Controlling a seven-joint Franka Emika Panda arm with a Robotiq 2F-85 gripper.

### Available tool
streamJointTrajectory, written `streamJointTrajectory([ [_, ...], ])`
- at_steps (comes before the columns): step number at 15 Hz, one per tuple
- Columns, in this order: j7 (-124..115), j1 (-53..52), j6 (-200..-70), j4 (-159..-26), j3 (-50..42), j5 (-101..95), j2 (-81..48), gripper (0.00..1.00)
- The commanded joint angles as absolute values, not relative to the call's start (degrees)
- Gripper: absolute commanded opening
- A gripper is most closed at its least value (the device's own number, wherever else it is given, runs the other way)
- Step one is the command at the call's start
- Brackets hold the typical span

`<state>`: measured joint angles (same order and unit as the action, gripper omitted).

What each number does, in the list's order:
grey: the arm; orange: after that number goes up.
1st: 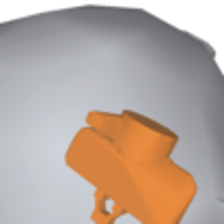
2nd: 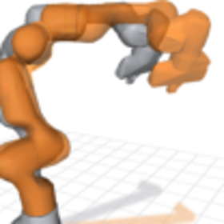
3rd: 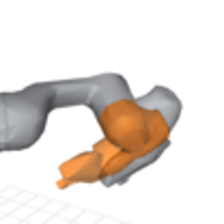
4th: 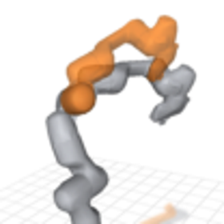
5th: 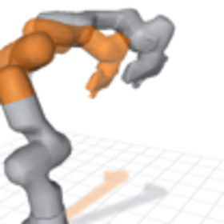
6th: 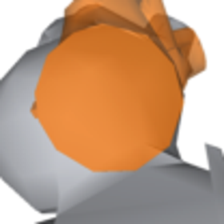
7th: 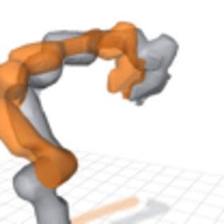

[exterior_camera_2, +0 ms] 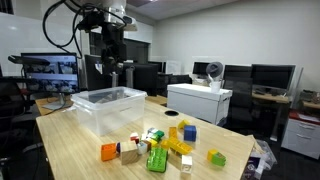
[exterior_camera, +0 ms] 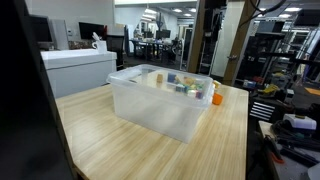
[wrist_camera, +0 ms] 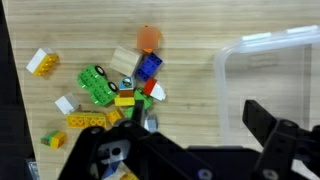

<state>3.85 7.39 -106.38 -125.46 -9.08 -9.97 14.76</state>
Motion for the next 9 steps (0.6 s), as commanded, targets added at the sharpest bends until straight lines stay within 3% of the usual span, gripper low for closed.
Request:
streamJointTrajectory([
  [1,7.1,10.0,-109.8,-129.0,-11.9,-11.2,14.4,1.0],
  [9,6.1,14.4,-124.6,-137.1,-16.8,-11.1,6.4,1.0],
])
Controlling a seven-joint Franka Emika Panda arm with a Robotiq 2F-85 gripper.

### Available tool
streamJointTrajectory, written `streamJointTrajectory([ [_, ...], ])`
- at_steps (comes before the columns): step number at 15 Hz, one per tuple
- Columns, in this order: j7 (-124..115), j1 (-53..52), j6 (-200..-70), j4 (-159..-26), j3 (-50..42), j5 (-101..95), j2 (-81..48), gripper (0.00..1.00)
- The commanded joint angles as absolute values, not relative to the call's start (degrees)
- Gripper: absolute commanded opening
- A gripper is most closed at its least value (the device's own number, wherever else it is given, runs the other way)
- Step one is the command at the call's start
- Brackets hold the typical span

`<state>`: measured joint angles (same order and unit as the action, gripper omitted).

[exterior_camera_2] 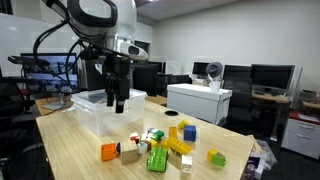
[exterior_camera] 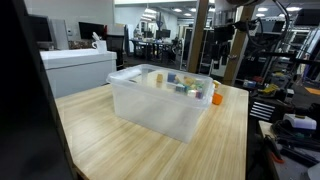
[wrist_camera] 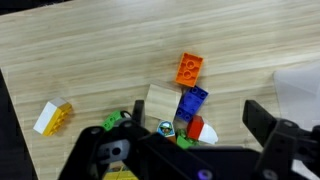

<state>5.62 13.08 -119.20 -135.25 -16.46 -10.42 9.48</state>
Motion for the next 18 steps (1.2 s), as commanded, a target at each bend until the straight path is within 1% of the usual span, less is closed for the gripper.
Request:
streamJointTrajectory([
  [1,5.9,14.7,-126.5,-137.4,-17.0,-10.7,5.0,1.0],
  [3,5.6,15.5,-131.9,-137.8,-17.7,-10.3,0.7,1.0],
  [11,6.6,17.3,-143.3,-135.5,-17.8,-8.0,-11.9,1.0],
  [12,6.8,17.3,-143.9,-135.0,-17.4,-6.8,-12.7,0.75],
  [13,7.2,17.2,-144.7,-135.0,-16.9,-6.1,-12.9,0.74],
  [14,7.4,17.1,-144.8,-134.7,-16.4,-5.1,-13.3,0.68],
  [15,7.3,16.9,-144.8,-134.4,-16.1,-5.0,-13.2,0.6],
  [18,5.9,15.7,-140.7,-133.3,-15.4,-5.7,-10.6,0.41],
])
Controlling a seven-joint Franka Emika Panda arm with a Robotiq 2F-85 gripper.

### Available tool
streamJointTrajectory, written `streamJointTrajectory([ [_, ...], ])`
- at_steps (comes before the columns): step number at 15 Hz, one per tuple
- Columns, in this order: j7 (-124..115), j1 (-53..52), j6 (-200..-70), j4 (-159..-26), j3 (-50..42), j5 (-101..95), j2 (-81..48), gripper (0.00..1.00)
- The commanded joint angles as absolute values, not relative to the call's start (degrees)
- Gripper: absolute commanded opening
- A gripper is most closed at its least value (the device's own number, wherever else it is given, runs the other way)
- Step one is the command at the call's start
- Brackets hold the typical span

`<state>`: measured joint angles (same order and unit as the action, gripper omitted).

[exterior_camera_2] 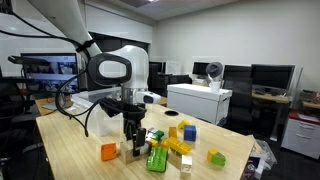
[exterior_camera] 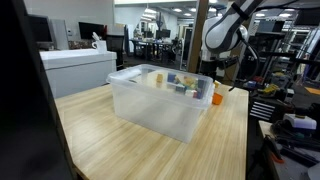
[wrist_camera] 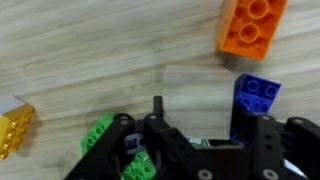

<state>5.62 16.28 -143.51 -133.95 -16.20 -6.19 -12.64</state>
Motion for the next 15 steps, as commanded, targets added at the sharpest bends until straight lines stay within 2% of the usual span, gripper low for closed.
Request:
streamJointTrajectory([
  [1,4.9,15.1,-138.3,-133.1,-15.2,-6.2,-9.1,0.34],
  [2,3.7,14.4,-135.6,-133.1,-15.2,-7.3,-7.5,0.31],
  [6,0.0,10.9,-121.9,-132.4,-13.3,-10.6,0.7,0.31],
  [10,-2.1,5.6,-112.7,-126.4,-6.2,-9.9,9.9,0.31],
  [15,-3.6,-0.6,-115.4,-121.2,0.7,-6.0,8.2,0.31],
])
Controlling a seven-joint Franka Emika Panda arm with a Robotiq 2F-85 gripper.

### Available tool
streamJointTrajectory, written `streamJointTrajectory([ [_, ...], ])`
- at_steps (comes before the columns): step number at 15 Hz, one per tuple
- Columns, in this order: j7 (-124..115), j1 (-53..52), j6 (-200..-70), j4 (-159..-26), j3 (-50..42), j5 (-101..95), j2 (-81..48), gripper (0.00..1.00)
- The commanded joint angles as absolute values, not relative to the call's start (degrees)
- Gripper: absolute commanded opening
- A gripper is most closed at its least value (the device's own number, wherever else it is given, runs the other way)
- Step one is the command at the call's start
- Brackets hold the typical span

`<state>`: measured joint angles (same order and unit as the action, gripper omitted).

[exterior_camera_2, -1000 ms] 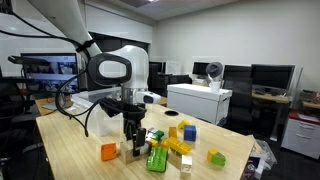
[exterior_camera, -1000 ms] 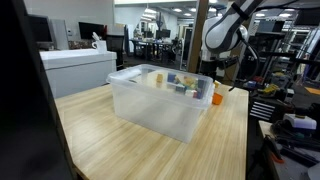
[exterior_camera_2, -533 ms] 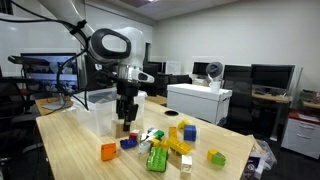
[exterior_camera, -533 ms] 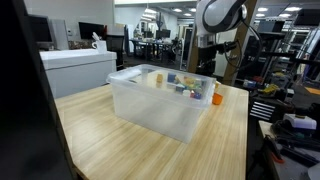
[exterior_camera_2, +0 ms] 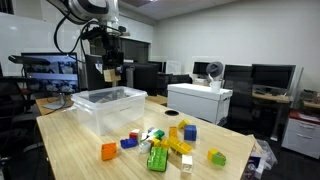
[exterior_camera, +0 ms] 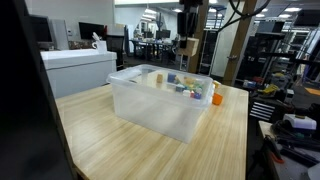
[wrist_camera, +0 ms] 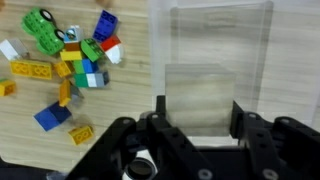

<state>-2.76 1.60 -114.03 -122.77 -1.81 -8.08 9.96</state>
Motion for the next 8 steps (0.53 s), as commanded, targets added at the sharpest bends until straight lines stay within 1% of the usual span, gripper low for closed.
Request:
streamJointTrajectory([
  [1,-3.9,-1.4,-115.8,-121.0,1.6,-5.7,7.3,0.31],
  [2,-4.6,-1.8,-115.8,-120.7,2.2,-6.4,6.4,0.81],
  [3,-5.6,-1.6,-116.5,-121.3,2.2,-7.6,6.0,0.82],
  [4,-6.1,-1.0,-117.2,-121.9,1.7,-7.7,5.8,0.87],
  [5,-6.0,-0.3,-118.3,-122.5,0.8,-7.4,5.6,0.95],
  [6,-5.6,0.4,-119.2,-122.8,-0.2,-6.8,5.4,0.98],
  [8,-5.2,2.7,-122.1,-123.9,-3.0,-5.2,6.1,1.0],
])
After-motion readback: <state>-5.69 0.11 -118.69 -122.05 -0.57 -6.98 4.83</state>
